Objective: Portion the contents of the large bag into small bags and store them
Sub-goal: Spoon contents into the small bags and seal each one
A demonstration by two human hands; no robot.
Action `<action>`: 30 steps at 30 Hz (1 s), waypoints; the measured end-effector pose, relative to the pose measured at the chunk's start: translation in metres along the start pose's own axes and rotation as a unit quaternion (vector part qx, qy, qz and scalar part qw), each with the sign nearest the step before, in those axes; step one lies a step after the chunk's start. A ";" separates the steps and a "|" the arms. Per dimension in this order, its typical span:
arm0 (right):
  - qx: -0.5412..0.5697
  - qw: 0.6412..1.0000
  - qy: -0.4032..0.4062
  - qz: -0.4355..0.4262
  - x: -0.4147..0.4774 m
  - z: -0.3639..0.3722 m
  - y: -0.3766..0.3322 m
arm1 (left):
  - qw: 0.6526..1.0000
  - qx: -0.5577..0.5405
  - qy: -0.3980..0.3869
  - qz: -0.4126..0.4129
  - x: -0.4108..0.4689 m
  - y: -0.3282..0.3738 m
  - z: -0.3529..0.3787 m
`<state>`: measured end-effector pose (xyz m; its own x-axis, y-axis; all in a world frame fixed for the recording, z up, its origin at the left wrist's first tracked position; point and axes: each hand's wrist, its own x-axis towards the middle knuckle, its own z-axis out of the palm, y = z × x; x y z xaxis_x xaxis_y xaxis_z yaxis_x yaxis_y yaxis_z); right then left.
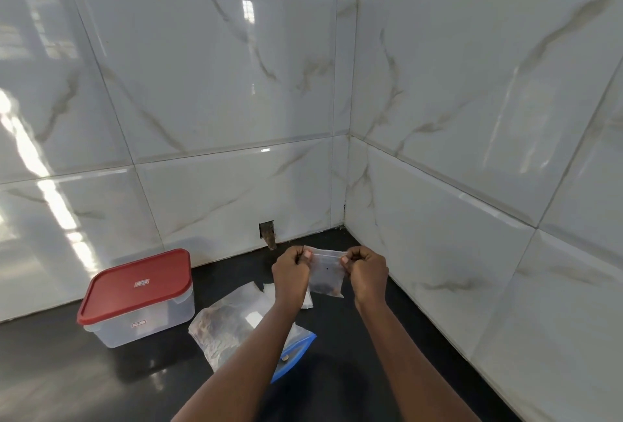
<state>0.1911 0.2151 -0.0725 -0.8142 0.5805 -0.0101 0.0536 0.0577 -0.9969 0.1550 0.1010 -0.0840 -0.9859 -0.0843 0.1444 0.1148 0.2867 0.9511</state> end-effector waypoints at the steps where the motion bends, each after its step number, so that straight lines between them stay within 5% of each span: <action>1: -0.007 1.000 0.001 0.004 0.003 -0.001 0.004 | 1.000 -0.015 0.001 -0.006 0.000 -0.002 0.005; 12: -0.079 0.994 0.006 0.069 0.058 -0.018 0.063 | 0.993 -0.030 -0.099 -0.059 0.016 -0.040 0.056; 23: -0.176 0.978 0.001 0.107 0.102 -0.015 0.111 | 0.987 0.049 -0.067 -0.138 0.043 -0.080 0.105; 30: -0.251 0.964 0.052 0.067 0.097 -0.005 0.112 | 0.988 0.111 -0.037 -0.105 0.054 -0.083 0.096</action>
<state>0.1207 0.2823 -0.1846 -0.7193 0.6873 -0.1015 0.4480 0.3472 -0.8239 0.0804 0.1639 -0.1810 -0.9923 -0.0963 -0.0777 -0.1143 0.4730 0.8736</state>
